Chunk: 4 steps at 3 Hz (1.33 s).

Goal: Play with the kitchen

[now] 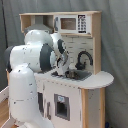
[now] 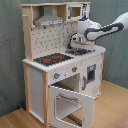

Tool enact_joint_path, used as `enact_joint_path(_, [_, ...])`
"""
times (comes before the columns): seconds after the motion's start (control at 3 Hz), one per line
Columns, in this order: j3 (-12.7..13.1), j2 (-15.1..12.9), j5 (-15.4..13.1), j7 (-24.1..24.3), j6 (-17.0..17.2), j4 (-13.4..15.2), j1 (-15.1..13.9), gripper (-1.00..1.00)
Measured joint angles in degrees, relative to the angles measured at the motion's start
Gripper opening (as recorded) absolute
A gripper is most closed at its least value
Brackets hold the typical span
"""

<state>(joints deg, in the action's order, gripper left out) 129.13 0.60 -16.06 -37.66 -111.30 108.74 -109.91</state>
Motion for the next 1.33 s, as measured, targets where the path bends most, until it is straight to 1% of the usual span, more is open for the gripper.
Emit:
enact_joint_path(0.33, [2.0,-4.4,-0.4,1.8,2.2,-1.3,0.5,1.0])
enact_joint_path(0.67, [4.4,-7.4,-0.7,3.8,6.3,-2.1,0.7,1.0])
enact_joint_path(1.33, [10.1,-12.9,-0.7,10.1,13.8,-2.4,0.6,1.0])
